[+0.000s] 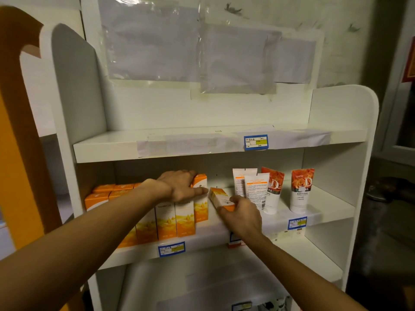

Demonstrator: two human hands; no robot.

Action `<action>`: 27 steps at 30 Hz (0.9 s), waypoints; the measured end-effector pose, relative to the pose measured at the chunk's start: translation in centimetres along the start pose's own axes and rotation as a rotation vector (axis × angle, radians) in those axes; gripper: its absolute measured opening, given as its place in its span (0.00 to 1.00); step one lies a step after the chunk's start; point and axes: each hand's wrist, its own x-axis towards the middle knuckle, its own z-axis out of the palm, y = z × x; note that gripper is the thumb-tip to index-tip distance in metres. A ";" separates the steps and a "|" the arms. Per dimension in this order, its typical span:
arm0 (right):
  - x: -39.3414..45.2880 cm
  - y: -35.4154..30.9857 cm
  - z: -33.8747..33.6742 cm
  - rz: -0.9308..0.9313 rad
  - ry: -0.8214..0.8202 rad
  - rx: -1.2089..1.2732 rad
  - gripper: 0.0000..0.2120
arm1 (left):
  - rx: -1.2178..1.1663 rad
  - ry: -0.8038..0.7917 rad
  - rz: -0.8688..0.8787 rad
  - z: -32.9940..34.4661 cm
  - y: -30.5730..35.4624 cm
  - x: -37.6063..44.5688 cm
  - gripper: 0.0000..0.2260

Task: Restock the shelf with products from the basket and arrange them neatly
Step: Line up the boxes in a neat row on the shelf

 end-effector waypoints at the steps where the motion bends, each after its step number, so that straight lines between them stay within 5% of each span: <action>1: -0.5 0.1 0.0 0.029 0.009 0.075 0.27 | -0.015 0.002 -0.007 0.1 0.0 0.0 0.31; 6: -3.3 0.6 0.9 0.056 0.063 0.446 0.26 | -0.134 -0.018 -0.059 0.0 0.0 0.3 0.20; 11: -4.3 0.0 2.2 -0.043 0.117 0.638 0.27 | -0.228 -0.045 -0.101 -0.9 0.2 0.1 0.31; 27: -3.2 1.5 2.3 -0.091 -0.053 0.453 0.32 | -0.199 -0.021 -0.098 -0.1 0.2 0.5 0.33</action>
